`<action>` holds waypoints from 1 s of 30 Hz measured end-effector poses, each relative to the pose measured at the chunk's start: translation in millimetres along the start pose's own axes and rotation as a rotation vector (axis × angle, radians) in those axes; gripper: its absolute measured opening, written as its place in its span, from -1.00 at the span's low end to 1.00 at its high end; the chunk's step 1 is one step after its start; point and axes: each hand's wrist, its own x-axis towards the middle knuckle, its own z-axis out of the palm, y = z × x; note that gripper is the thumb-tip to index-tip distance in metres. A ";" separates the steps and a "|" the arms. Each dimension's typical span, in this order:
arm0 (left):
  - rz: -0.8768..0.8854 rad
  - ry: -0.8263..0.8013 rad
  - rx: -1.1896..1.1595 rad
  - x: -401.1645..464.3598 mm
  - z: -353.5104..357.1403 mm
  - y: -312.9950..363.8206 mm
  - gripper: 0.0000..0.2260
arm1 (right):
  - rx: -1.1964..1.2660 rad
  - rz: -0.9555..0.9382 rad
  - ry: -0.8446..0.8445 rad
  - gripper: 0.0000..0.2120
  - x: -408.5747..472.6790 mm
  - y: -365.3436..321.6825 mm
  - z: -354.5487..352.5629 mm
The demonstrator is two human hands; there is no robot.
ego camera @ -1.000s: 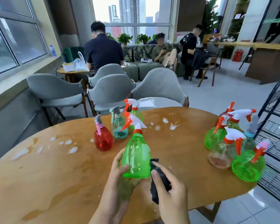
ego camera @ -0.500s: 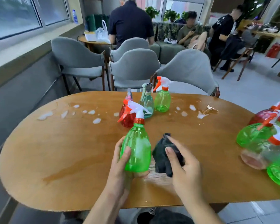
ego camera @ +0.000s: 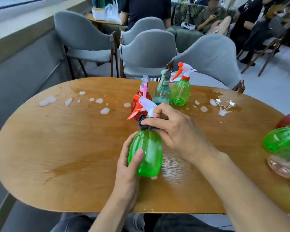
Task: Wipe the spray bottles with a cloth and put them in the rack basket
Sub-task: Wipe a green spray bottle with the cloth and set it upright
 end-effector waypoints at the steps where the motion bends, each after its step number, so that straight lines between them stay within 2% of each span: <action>1: -0.003 -0.001 -0.005 -0.9 0.0 -0.1 -0.44 | -0.015 -0.004 -0.015 -0.78 -0.2 0.3 -0.3; 5: 0.003 -0.020 -0.041 -4.7 -2.0 -0.1 -0.41 | -0.043 -0.033 0.048 -0.75 -8.3 -1.1 2.0; 7: -0.007 -0.028 -0.050 -6.6 -1.4 2.6 -0.27 | -0.075 -0.042 0.082 -0.72 -16.8 2.0 4.4; 9: -0.015 -0.020 -0.064 -7.9 -2.6 3.6 -0.16 | -0.129 -0.033 0.041 -0.70 -27.1 12.0 11.1; 11: -0.016 -0.007 -0.083 -9.4 -4.4 3.4 -0.14 | -0.146 0.028 -0.018 -0.72 -40.8 23.9 19.9; 13: -0.027 0.000 -0.099 -9.0 -5.2 2.7 -0.14 | -0.019 0.187 0.073 -0.75 -50.2 29.3 21.5; 16: -0.047 -0.006 -0.091 -8.2 -4.3 2.2 -0.15 | 0.395 0.448 0.273 -0.74 -42.7 17.8 8.7; 18: -0.042 -0.037 -0.069 -7.8 -2.5 1.8 -0.16 | 0.610 0.479 0.326 -0.72 -29.8 5.8 3.7; 20: -0.029 -0.067 -0.047 -8.3 -1.3 1.9 -0.19 | 0.681 0.445 0.314 -0.73 -18.4 -1.9 7.1; 23: -0.005 -0.093 -0.009 -9.2 -0.5 2.2 -0.21 | 0.664 0.415 0.242 -0.86 -11.8 -4.4 22.0; 25: 0.005 -0.098 0.022 -9.7 -1.4 0.9 -0.28 | 0.606 0.390 0.201 -0.75 -14.6 -3.1 32.3; 28: 0.032 -0.108 0.060 -9.9 -3.8 -1.6 -0.48 | 0.577 0.357 0.171 -0.68 -20.9 -5.5 40.3; 30: 0.048 -0.111 0.078 -9.3 -4.4 -1.9 -0.51 | 0.590 0.348 0.175 -0.67 -25.0 -8.1 42.3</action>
